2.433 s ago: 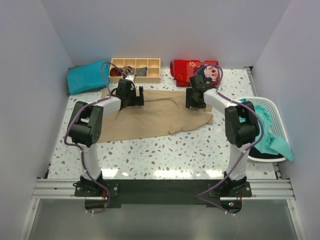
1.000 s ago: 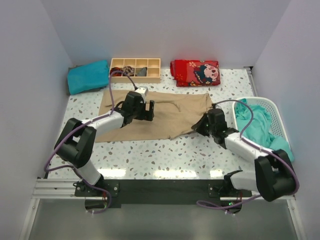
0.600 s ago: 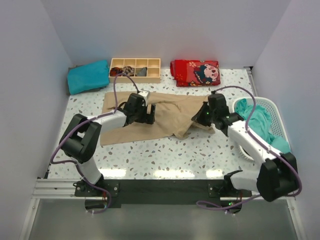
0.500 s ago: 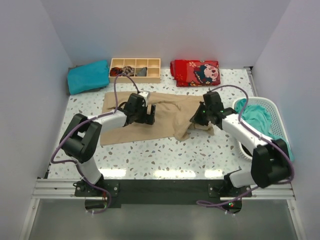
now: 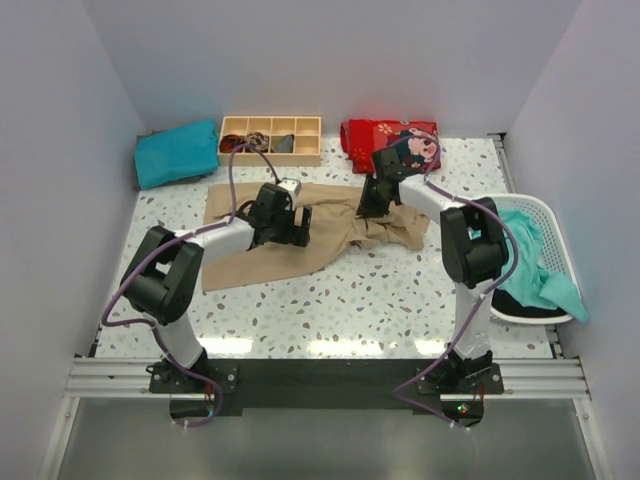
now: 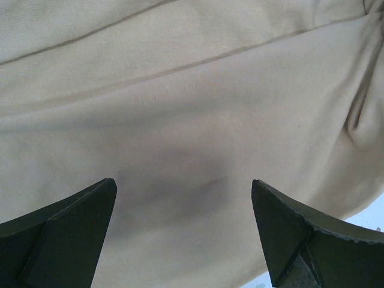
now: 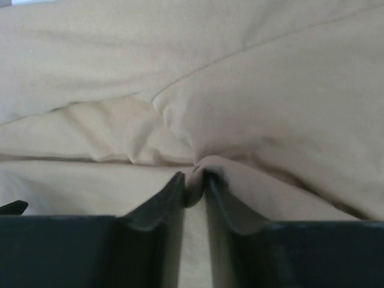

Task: Fold and stack the t-shirts
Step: Grap the side of the flattened tshirt closest away from the robot with both arms, then fold the other side of the tshirt into a rectangle

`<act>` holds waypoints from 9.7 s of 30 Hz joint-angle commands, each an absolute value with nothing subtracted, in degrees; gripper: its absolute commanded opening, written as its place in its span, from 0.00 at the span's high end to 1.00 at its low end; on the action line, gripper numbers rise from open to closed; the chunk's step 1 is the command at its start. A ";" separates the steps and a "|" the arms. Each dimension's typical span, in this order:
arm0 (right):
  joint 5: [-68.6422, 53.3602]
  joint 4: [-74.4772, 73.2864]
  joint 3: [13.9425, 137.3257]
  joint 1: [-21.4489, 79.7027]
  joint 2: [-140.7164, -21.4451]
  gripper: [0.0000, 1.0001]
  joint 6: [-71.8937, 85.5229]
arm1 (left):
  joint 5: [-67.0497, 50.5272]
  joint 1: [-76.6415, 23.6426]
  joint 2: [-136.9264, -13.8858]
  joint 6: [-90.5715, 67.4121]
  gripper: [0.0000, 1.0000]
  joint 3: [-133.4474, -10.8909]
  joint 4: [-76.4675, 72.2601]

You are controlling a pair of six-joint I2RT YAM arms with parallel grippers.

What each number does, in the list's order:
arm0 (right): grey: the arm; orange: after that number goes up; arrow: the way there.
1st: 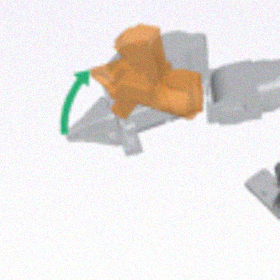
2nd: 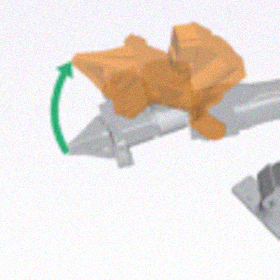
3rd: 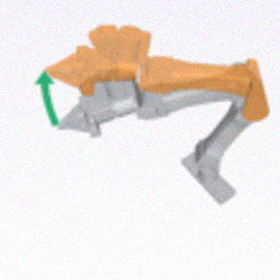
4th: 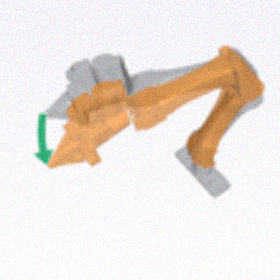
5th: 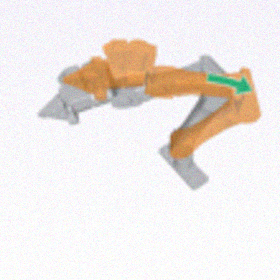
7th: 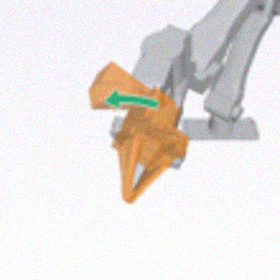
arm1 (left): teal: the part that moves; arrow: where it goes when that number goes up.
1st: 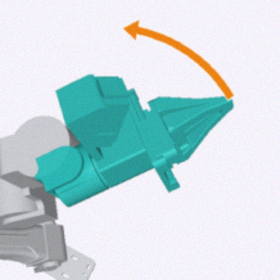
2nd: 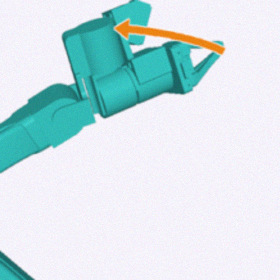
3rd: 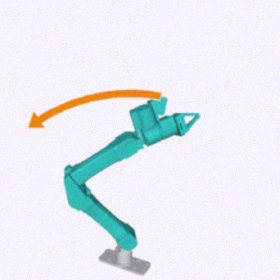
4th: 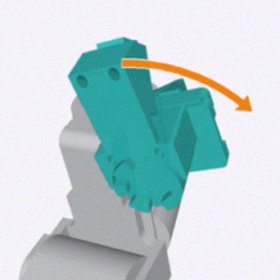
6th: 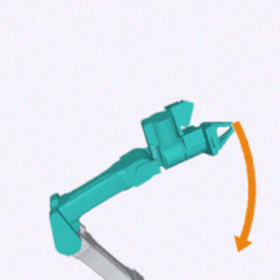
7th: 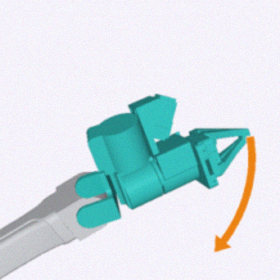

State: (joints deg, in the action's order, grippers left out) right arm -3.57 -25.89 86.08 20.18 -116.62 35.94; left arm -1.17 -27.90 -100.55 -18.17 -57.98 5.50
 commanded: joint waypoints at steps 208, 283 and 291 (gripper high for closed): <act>-6.70 -54.85 49.04 23.29 -57.48 1.00 35.68 | -0.79 -1.85 -58.97 -43.51 1.00 -31.46 29.70; 2.46 -48.61 74.79 9.85 -94.56 1.00 16.26 | -14.33 7.38 -94.92 -28.31 1.00 -58.44 19.50; 3.07 -47.03 80.15 7.56 -100.10 1.00 16.52 | -7.39 7.38 -94.48 -24.44 1.00 -61.96 23.55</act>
